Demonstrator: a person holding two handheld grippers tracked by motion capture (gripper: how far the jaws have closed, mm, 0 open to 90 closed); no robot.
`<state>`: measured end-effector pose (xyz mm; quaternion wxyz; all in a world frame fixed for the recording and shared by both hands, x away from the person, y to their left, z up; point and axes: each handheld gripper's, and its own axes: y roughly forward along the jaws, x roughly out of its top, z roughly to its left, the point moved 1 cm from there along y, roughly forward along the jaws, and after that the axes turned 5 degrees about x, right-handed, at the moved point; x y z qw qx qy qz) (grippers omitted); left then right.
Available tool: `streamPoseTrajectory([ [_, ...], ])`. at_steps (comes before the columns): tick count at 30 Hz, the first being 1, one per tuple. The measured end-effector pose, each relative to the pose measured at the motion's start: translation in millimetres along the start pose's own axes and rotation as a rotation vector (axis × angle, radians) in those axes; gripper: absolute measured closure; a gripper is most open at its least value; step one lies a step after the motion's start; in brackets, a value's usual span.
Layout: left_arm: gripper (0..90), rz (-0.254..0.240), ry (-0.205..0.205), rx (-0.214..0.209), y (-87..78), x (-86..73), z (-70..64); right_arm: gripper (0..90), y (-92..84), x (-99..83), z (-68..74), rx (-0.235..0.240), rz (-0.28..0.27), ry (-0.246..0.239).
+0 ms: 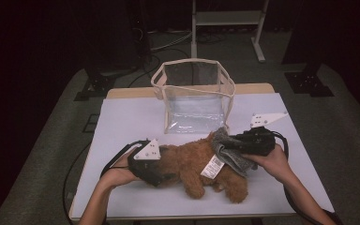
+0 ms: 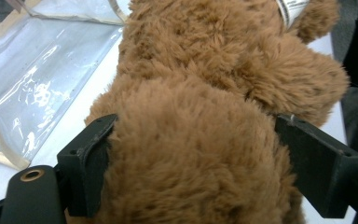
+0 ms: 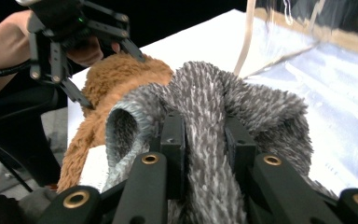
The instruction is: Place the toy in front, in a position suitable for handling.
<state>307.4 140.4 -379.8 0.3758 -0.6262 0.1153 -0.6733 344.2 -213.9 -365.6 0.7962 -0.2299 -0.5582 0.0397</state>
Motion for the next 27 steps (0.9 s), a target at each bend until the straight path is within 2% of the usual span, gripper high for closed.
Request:
streamPoseTrajectory([
  [2, 16.2, 0.011, 0.013, 0.007, -3.3, 7.6, 1.5, 72.9, 3.7, -6.8, 3.6, 0.011, -0.005, 0.0],
  [5, 16.1, -0.024, 0.028, -0.006, -2.1, 23.4, 0.3, 73.0, 6.1, -16.2, 13.6, 0.039, -0.017, -0.005],
  [6, 16.1, -0.026, 0.044, -0.005, 1.0, 28.7, -1.6, 73.0, 6.8, -19.4, 17.6, 0.053, -0.02, -0.004],
  [8, 16.2, 0.001, 0.081, -0.025, 9.4, 36.9, -6.7, 72.9, 6.6, -24.2, 25.0, 0.077, -0.016, -0.016],
  [10, 16.1, 0.041, 0.098, -0.05, 18.6, 39.3, -11.0, 72.4, 2.4, -26.0, 30.9, 0.092, -0.021, -0.025],
  [13, 16.7, 0.085, 0.098, -0.085, 28.7, 35.2, -17.4, 72.1, -9.1, -26.1, 34.4, 0.067, -0.026, -0.04],
  [17, 16.2, 0.075, 0.104, -0.098, 25.7, 40.2, -18.4, 72.1, -23.2, -33.6, 26.1, 0.027, -0.028, -0.012],
  [18, 16.2, 0.082, 0.105, -0.109, 26.1, 42.1, -17.8, 72.1, -25.1, -36.0, 23.8, 0.026, -0.028, -0.001],
  [20, 16.2, 0.092, 0.115, -0.106, 28.2, 46.5, -17.4, 72.1, -25.5, -39.4, 23.1, 0.015, -0.015, 0.006],
  [22, 16.1, 0.067, 0.116, -0.106, 30.6, 53.3, -17.2, 72.1, -22.2, -41.6, 24.4, 0.022, -0.003, 0.005],
  [24, 16.1, 0.047, 0.138, -0.117, 33.3, 61.5, -18.8, 72.1, -20.3, -42.0, 25.6, 0.023, 0.005, -0.001],
  [27, 11.5, 0.048, 0.16, -0.118, 41.2, 73.9, -19.9, 72.1, -23.4, -40.9, 24.8, 0.024, 0.0, 0.003],
])
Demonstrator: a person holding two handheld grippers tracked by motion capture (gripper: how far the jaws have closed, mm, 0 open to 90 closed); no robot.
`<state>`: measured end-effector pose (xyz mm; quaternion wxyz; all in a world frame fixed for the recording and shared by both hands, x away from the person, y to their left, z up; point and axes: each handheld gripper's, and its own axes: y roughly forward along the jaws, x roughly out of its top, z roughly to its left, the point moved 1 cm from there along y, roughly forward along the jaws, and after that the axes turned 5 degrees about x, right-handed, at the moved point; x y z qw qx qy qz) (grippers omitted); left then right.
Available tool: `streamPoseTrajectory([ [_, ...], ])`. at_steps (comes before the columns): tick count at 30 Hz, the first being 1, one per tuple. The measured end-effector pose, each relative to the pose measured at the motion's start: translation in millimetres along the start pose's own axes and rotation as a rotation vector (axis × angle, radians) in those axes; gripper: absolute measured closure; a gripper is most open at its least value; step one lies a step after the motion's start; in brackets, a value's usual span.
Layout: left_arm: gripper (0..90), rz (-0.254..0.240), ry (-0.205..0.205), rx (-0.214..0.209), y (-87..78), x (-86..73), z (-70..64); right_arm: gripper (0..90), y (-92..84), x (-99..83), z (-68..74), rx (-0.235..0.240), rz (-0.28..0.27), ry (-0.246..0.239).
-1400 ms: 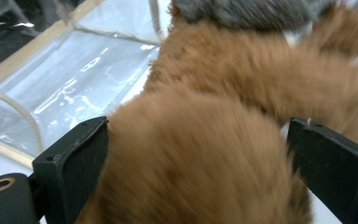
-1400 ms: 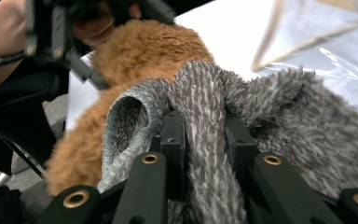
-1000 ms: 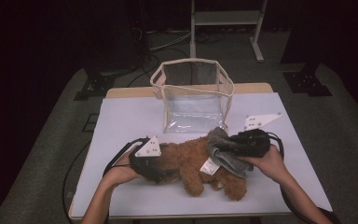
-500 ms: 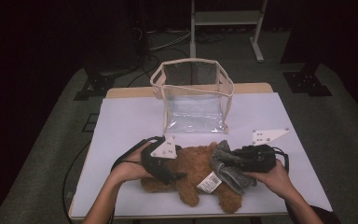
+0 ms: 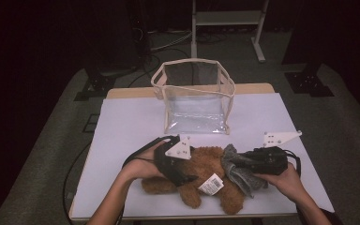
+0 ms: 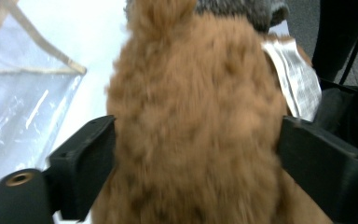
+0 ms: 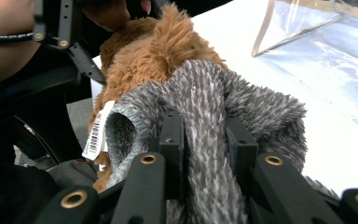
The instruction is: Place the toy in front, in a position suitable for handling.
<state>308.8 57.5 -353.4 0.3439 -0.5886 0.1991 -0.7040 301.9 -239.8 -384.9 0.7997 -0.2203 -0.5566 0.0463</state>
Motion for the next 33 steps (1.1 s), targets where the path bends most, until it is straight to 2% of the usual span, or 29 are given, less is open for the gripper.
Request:
streamPoseTrajectory([
  [1, 11.2, 0.0, 0.006, 0.0, 2.5, 3.6, 1.5, 72.1, -1.6, 0.1, -0.2, -0.001, -0.002, -0.001],
  [7, 7.4, -0.008, -0.025, -0.033, 20.2, 21.9, 13.0, 71.9, -9.1, -3.9, -1.6, -0.012, 0.002, 0.008],
  [11, 3.2, 0.031, -0.043, -0.062, 33.3, 25.7, 19.2, 71.7, -12.5, -5.6, -5.9, -0.02, -0.001, 0.018],
  [14, 2.7, 0.056, -0.065, -0.106, 38.7, 23.5, 17.4, 71.5, -14.3, -6.9, -8.3, -0.021, 0.0, 0.02],
  [17, 2.6, 0.082, -0.046, -0.132, 40.5, 23.1, 10.9, 71.3, -14.5, -9.3, -9.0, -0.02, 0.0, 0.029],
  [19, 0.8, 0.103, -0.014, -0.126, 42.3, 23.7, 7.0, 71.3, -13.4, -10.4, -9.1, -0.018, 0.004, 0.029],
  [22, 0.0, 0.122, 0.004, -0.111, 46.1, 25.0, 3.3, 71.2, -10.9, -10.9, -8.0, -0.012, 0.011, 0.026],
  [23, 1.2, 0.122, 0.004, -0.111, 46.1, 25.0, 3.3, 71.1, -10.1, -11.0, -7.9, -0.011, 0.013, 0.022],
  [26, 23.0, 0.097, 0.03, -0.068, 42.6, 25.6, 3.0, 71.0, -9.9, -11.1, -8.4, -0.009, 0.014, 0.028],
  [28, 32.9, 0.076, 0.038, -0.044, 38.0, 28.4, 3.5, 70.9, -11.1, -11.2, -9.7, -0.009, 0.009, 0.036],
  [33, 38.7, 0.03, 0.061, -0.003, 33.1, 40.5, 7.7, 70.8, -19.6, -5.0, -12.2, -0.017, -0.013, 0.034],
])
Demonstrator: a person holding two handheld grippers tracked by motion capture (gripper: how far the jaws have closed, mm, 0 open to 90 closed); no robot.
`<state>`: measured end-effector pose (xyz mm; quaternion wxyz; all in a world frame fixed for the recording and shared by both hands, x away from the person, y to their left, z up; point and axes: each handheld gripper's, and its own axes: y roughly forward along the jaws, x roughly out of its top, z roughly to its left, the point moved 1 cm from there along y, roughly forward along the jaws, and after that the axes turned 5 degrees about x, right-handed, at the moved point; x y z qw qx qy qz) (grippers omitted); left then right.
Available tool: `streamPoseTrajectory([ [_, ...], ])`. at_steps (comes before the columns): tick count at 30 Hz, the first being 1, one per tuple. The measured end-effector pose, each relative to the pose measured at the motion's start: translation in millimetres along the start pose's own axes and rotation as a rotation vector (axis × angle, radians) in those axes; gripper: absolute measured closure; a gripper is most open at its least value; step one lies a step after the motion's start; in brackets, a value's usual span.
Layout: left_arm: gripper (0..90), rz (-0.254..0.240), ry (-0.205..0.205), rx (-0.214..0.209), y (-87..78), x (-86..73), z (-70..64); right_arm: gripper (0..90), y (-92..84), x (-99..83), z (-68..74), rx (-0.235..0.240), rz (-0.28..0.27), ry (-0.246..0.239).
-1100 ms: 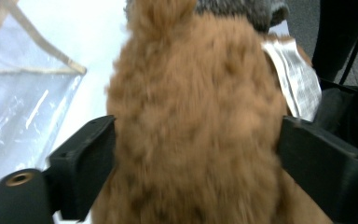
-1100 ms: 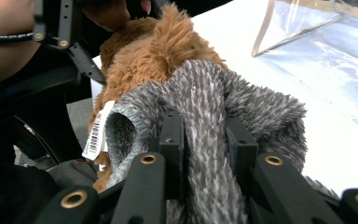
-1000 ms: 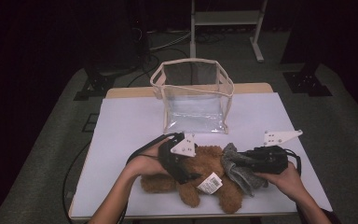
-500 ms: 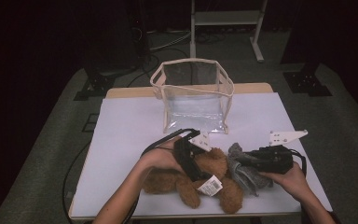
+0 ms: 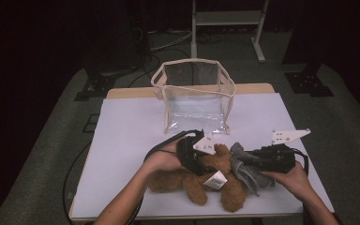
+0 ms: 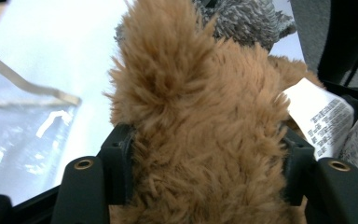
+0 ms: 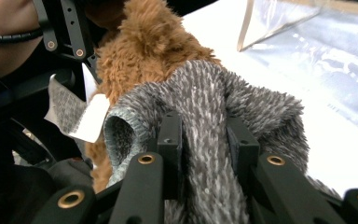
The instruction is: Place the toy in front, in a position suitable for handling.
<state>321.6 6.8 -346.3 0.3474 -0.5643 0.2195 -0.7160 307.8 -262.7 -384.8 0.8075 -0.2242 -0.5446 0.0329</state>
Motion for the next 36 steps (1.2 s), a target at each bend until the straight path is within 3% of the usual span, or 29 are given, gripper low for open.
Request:
streamPoseTrajectory([
  [6, 40.5, -0.043, 0.006, 0.037, 3.1, 18.8, 6.3, 70.9, -18.7, 12.2, 2.3, -0.038, -0.019, -0.032],
  [7, 40.4, -0.061, 0.002, 0.037, 9.3, 27.5, 7.2, 70.8, -28.7, 18.3, 4.1, -0.057, -0.023, -0.044],
  [11, 37.2, -0.063, 0.01, -0.011, 33.6, 34.1, 6.6, 70.9, -44.5, 27.6, 6.7, -0.083, -0.055, -0.065],
  [14, 31.4, -0.081, -0.002, -0.032, 40.3, 33.8, 6.1, 70.9, -42.3, 29.2, 8.2, -0.076, -0.066, -0.068],
  [18, 18.2, -0.08, -0.013, -0.024, 35.5, 30.2, 7.5, 70.9, -23.0, 25.3, 4.7, -0.053, -0.024, -0.069],
  [21, 12.4, -0.065, -0.016, -0.01, 20.3, 15.5, 7.0, 71.0, -12.7, 22.8, 2.5, -0.061, -0.01, -0.075],
  [29, 7.3, -0.113, -0.106, 0.064, -16.7, -37.6, 7.9, 71.0, -7.5, 15.3, -5.7, -0.078, -0.001, -0.041],
  [30, 7.3, -0.113, -0.106, 0.064, -16.7, -37.6, 7.9, 71.0, -6.9, 14.2, -6.5, -0.081, 0.0, -0.04],
  [31, 7.3, -0.116, -0.122, 0.081, -24.1, -53.5, 7.6, 71.0, -6.7, 13.1, -7.0, -0.081, 0.002, -0.037],
  [36, 7.2, -0.165, -0.159, 0.116, -37.2, -91.4, 5.9, 71.0, -4.5, 8.8, -10.0, -0.08, 0.005, -0.016],
])
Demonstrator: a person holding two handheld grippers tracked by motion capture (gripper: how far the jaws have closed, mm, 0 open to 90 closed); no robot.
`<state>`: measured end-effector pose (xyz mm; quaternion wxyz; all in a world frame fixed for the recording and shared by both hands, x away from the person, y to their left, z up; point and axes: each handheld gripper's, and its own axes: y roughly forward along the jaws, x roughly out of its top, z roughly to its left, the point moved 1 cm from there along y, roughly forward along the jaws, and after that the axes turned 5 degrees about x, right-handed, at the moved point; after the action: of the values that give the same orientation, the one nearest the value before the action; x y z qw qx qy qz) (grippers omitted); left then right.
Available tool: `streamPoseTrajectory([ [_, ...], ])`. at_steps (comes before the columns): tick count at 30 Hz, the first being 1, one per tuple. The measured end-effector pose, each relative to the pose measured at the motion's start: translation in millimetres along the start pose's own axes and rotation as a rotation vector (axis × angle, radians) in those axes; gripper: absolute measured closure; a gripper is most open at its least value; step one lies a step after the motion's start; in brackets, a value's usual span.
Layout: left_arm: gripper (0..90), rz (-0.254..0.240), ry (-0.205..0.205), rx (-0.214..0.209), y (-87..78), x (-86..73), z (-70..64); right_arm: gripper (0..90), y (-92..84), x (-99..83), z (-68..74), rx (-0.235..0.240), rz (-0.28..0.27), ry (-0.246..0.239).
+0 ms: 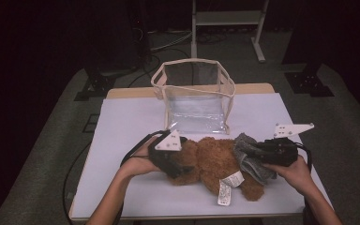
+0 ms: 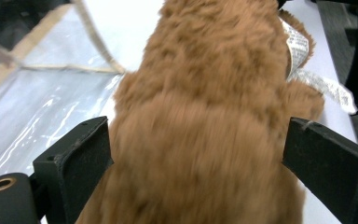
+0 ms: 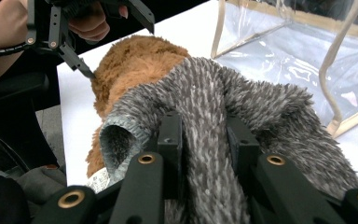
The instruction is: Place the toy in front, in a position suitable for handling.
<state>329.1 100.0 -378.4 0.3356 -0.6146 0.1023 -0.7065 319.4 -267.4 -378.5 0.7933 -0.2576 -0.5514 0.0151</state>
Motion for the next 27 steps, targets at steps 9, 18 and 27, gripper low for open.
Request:
streamPoseTrajectory([
  [9, 2.3, -0.015, -0.089, 0.017, -7.6, -45.5, 7.6, 71.0, 7.6, -2.4, -1.9, -0.009, 0.034, 0.013],
  [18, 0.0, 0.002, -0.099, -0.039, 4.0, -51.7, 8.6, 72.0, 15.3, -12.1, -8.3, 0.007, 0.046, 0.04],
  [27, 22.0, -0.011, -0.068, 0.007, 11.9, -45.8, 0.3, 71.9, 14.6, -18.8, -14.1, 0.038, 0.012, 0.056],
])
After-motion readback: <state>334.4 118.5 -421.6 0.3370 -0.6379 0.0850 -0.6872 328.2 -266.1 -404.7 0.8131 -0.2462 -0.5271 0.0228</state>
